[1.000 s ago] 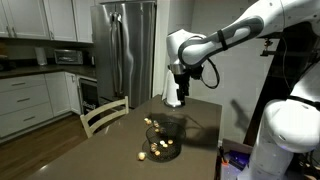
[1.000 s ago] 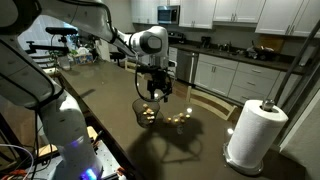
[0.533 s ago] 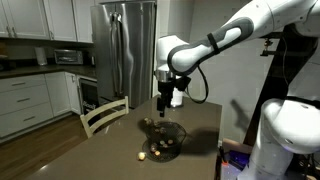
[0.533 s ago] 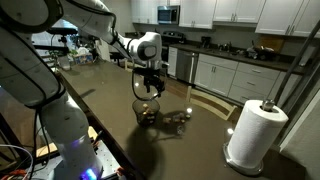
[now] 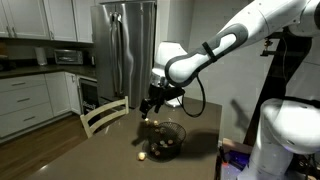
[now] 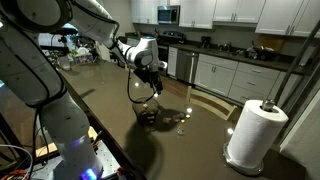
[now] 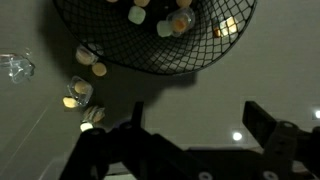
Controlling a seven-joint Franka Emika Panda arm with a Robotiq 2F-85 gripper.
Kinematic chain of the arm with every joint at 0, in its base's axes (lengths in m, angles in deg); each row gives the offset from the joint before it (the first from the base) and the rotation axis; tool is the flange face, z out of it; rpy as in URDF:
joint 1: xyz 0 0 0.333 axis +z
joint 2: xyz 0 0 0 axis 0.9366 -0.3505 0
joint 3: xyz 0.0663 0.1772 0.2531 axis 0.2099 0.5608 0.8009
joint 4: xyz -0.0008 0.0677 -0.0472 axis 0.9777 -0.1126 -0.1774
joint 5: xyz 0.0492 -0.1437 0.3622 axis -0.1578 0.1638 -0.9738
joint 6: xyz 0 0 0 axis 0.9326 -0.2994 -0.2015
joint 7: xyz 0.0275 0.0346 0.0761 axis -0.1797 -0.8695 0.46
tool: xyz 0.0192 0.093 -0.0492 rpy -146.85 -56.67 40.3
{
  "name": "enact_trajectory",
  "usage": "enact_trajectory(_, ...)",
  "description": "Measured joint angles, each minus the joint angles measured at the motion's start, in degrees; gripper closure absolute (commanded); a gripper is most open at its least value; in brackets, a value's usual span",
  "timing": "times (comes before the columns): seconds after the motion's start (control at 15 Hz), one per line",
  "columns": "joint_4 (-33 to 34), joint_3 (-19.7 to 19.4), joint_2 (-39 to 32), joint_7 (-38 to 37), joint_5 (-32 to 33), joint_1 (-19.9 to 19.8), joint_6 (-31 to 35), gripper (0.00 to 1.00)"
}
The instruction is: Take some candy out of the bowl and put it on the table
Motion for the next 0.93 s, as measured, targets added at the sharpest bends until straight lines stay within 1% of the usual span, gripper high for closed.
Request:
enact_trajectory(0.27,-0.57,0.02,-0.14,-0.81,0.00,-0.04,1.14,0.00)
enact_trajectory(0.4,-0.57,0.02,-0.21,-2.92,-0.03,-0.08,1.14,0.00)
enact_trajectory(0.6,-0.57,0.51,-0.24,-9.99,-0.07,-0.08,1.14,0.00)
enact_trajectory(0.8,-0.57,1.98,-0.17,-18.38,-0.15,-0.08,0.77,0.00)
enact_trajectory(0.93,-0.58,2.72,-0.19,-23.98,-0.15,-0.10,-1.00,0.00)
